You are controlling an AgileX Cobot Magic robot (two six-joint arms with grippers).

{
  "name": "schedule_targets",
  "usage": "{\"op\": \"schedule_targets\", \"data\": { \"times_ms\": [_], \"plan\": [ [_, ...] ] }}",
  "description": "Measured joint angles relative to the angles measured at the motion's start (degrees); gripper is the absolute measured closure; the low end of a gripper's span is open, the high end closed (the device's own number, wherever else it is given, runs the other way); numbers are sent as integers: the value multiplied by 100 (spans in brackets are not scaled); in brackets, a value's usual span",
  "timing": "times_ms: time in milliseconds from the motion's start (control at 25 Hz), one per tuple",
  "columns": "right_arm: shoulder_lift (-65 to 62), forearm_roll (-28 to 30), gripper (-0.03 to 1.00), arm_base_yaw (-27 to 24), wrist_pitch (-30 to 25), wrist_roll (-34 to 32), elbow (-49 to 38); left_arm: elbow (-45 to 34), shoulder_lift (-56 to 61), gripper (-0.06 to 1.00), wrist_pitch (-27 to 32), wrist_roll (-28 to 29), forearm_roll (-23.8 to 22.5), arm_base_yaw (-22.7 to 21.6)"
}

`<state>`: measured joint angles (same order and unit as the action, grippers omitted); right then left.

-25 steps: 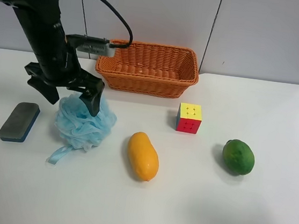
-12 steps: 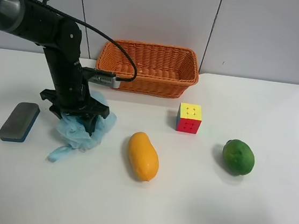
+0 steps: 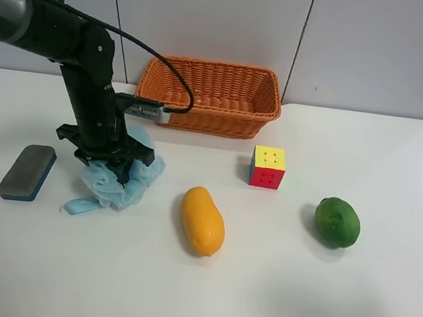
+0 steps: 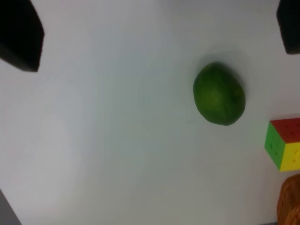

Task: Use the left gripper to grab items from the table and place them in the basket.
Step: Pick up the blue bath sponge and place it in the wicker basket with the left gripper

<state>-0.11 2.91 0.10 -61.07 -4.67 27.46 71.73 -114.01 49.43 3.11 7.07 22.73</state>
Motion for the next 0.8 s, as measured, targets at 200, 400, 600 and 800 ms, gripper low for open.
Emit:
{"op": "schedule_targets", "data": {
  "times_ms": [200, 400, 600, 800],
  "plan": [
    [0, 0, -2, 0, 0, 0, 0, 6, 605, 56, 222, 39, -44, 0],
    [0, 0, -2, 0, 0, 0, 0, 473, 1120, 58, 1005, 49, -27, 0],
    [0, 0, -2, 0, 0, 0, 0, 1521, 1184, 59, 1828, 49, -20, 0],
    [0, 0, -2, 0, 0, 0, 0, 2792, 678, 60, 1977, 44, 21, 0]
  ]
}}
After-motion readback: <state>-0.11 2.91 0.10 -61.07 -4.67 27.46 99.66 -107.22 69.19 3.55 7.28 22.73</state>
